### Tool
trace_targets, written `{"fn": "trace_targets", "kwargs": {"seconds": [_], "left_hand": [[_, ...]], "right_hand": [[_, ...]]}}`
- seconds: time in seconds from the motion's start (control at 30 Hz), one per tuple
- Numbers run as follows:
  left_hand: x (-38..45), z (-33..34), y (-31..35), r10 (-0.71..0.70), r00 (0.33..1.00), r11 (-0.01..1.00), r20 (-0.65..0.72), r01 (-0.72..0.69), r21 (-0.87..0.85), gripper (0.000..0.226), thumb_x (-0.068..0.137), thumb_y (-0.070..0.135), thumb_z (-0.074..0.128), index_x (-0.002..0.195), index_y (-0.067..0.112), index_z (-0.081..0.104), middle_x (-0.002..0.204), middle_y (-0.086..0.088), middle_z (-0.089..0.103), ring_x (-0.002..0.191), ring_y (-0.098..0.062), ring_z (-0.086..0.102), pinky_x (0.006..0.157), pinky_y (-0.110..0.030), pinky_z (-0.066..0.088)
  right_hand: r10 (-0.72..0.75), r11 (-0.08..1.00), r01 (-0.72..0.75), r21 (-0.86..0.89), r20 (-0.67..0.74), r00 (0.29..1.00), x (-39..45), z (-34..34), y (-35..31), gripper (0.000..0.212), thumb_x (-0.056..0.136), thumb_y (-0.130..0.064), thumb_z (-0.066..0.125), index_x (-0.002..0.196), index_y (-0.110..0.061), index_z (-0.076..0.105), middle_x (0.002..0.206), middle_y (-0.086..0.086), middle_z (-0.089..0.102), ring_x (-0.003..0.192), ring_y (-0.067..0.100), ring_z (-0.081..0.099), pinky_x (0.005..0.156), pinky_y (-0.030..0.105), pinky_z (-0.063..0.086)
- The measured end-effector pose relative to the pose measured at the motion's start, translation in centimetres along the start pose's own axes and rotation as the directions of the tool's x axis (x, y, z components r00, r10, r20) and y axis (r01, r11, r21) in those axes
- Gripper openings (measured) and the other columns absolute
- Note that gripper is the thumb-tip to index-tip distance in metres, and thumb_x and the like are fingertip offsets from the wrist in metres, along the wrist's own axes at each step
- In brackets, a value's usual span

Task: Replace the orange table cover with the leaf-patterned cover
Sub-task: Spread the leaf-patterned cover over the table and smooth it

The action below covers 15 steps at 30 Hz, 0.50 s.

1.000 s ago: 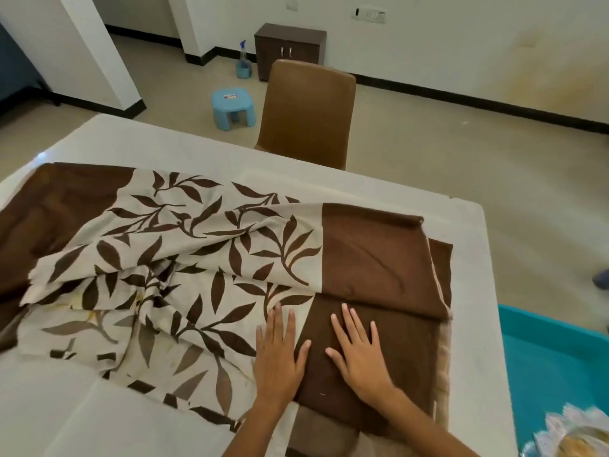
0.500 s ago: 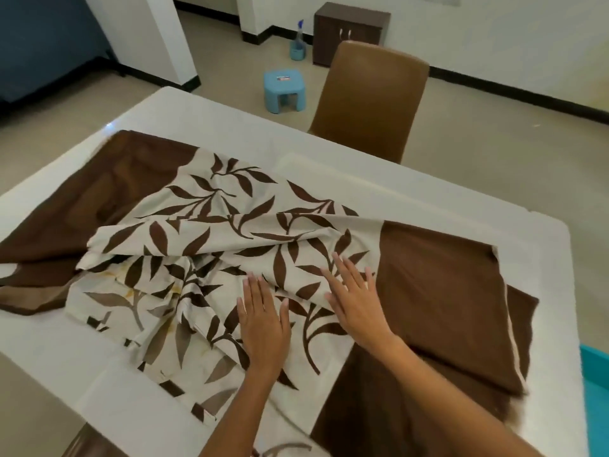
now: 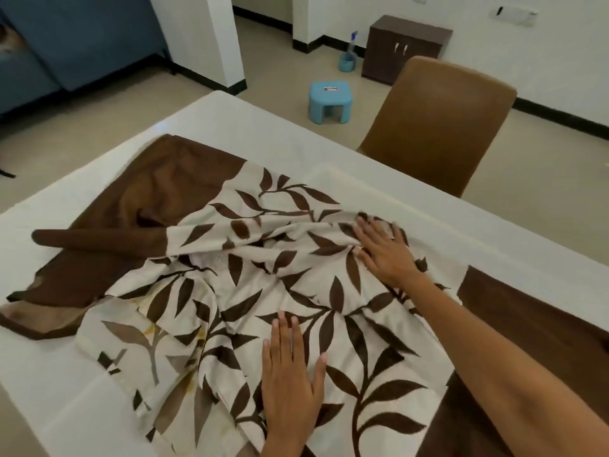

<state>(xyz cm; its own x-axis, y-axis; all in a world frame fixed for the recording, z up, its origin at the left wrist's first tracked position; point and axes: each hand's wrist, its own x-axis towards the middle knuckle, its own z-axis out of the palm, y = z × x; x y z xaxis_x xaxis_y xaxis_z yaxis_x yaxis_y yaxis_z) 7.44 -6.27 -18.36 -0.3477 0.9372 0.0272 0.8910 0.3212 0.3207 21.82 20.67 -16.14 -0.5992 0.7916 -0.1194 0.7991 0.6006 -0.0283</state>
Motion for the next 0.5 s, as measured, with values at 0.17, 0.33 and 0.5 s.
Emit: {"fn": "trace_targets", "kwargs": {"seconds": [0.17,0.33,0.5], "left_hand": [[0.2,0.7,-0.6,0.009,1.0,1.0,0.03,-0.009,0.012,0.071,0.095,0.059,0.016,0.149,0.014,0.025,0.158,-0.009,0.016,0.146,-0.02,0.008,0.115,-0.034,0.005],[3.3,-0.9,-1.8,-0.031,0.988,1.0,-0.149,0.031,-0.001,0.073,0.096,0.058,0.015,0.15,0.009,0.019,0.158,-0.01,0.014,0.147,-0.02,0.002,0.116,-0.034,-0.005],[12.7,-3.3,-3.9,-0.138,0.971,0.987,-0.194,0.151,0.053,0.068,0.097,0.052,0.017,0.148,0.008,0.028,0.155,-0.013,0.022,0.145,-0.025,0.017,0.117,-0.042,0.01]], "right_hand": [[0.44,0.898,-0.438,-0.042,0.083,0.894,2.7,-2.3,3.7,0.061,0.097,-0.049,0.008,0.151,-0.02,0.008,0.159,-0.001,0.002,0.145,0.018,0.0,0.114,0.054,-0.008],[0.375,0.926,-0.333,0.179,-0.318,0.871,4.1,-5.2,-2.0,0.043,0.098,-0.02,0.035,0.14,-0.015,0.039,0.153,0.007,0.028,0.143,0.022,0.018,0.114,0.054,0.006],[-0.105,0.984,0.117,0.133,-0.089,0.99,8.2,-3.6,-8.3,0.073,0.09,-0.059,-0.005,0.15,-0.021,0.015,0.158,-0.001,0.01,0.145,0.014,0.006,0.115,0.048,0.001]]}}
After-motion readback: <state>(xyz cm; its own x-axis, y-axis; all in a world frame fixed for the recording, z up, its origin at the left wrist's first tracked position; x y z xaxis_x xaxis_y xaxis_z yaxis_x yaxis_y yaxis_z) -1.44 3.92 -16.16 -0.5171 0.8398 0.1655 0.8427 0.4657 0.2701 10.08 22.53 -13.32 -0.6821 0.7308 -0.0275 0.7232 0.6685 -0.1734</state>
